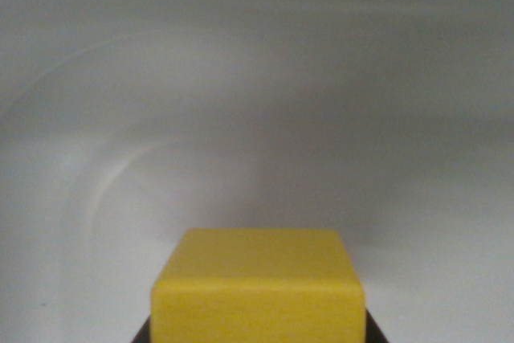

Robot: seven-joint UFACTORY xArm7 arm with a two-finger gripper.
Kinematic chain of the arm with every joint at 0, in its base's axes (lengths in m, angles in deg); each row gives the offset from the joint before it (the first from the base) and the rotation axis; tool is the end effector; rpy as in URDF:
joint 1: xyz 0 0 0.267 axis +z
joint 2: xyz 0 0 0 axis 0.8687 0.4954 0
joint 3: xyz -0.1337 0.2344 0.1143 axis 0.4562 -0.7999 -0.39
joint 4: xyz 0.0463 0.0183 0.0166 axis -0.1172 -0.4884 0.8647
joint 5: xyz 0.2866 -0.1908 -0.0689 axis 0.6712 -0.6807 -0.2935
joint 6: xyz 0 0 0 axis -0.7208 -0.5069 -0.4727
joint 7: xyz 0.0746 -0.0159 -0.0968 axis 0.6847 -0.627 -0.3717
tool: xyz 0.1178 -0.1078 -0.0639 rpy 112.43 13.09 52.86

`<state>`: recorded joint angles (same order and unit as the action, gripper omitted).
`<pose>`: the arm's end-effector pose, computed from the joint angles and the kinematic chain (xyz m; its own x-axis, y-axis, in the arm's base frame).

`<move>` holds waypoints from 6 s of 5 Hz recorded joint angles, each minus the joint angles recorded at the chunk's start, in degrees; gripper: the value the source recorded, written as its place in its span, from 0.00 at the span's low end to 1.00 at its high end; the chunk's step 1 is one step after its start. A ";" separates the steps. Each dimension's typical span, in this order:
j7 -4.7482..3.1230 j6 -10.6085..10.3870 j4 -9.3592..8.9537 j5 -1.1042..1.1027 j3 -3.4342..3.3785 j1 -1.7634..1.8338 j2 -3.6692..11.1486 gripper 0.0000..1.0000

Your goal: Pick yellow cube

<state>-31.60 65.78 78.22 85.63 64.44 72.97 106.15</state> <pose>0.5673 0.1860 0.0506 0.9917 0.0608 -0.1135 0.0572 -0.9978 -0.0345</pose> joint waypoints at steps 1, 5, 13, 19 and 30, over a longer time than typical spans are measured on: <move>0.00 0.00 0.00 0.00 0.00 0.00 0.00 1.00; 0.14 4.25 3.26 0.06 -0.06 0.03 -1.00 1.00; 0.48 14.66 11.25 0.20 -0.22 0.12 -3.44 1.00; 0.74 22.51 17.27 0.31 -0.34 0.18 -5.28 1.00; 1.11 33.78 25.92 0.47 -0.50 0.28 -7.92 1.00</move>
<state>-30.49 99.56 104.14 86.10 63.93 73.25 98.23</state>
